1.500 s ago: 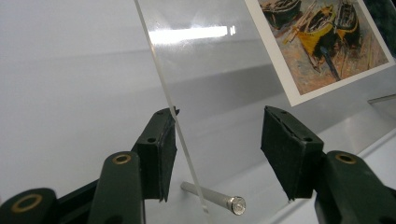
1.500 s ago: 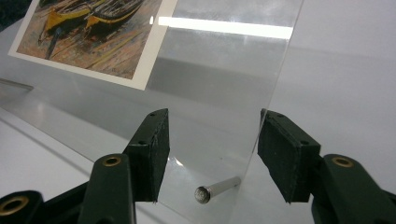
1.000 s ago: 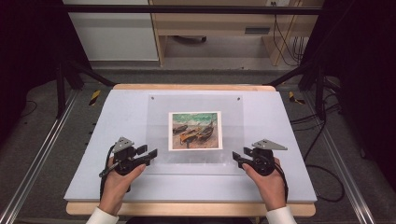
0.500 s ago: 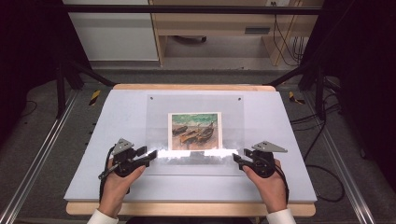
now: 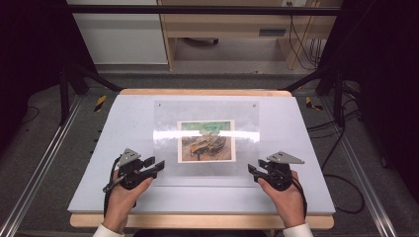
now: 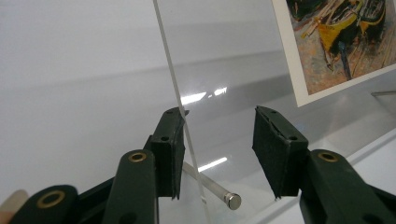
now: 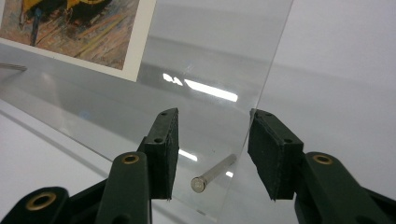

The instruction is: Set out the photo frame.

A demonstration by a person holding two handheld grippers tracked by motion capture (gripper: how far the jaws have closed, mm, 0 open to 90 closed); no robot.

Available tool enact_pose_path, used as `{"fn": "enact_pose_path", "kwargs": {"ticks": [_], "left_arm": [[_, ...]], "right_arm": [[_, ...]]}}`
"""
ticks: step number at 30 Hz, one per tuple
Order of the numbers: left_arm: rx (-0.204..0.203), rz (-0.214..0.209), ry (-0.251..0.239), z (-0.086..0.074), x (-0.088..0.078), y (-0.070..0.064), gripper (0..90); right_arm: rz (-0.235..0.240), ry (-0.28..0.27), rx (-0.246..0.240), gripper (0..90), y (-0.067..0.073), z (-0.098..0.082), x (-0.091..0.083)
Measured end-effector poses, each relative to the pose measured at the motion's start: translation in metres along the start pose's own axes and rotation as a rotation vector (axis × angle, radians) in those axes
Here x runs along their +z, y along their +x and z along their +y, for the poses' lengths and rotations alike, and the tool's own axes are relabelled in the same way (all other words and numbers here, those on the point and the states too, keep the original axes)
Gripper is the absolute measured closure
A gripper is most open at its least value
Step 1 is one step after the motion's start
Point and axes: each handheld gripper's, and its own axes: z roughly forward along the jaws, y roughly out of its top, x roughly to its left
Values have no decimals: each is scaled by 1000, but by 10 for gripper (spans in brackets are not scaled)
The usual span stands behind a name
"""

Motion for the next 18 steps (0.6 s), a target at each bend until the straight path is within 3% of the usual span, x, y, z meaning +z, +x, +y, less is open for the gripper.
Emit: {"fn": "enact_pose_path", "kwargs": {"ticks": [18], "left_arm": [[10, 3, 4, -4, -4, -2, 572]], "right_arm": [[-11, 2, -16, 584, 2, -5, -5]]}}
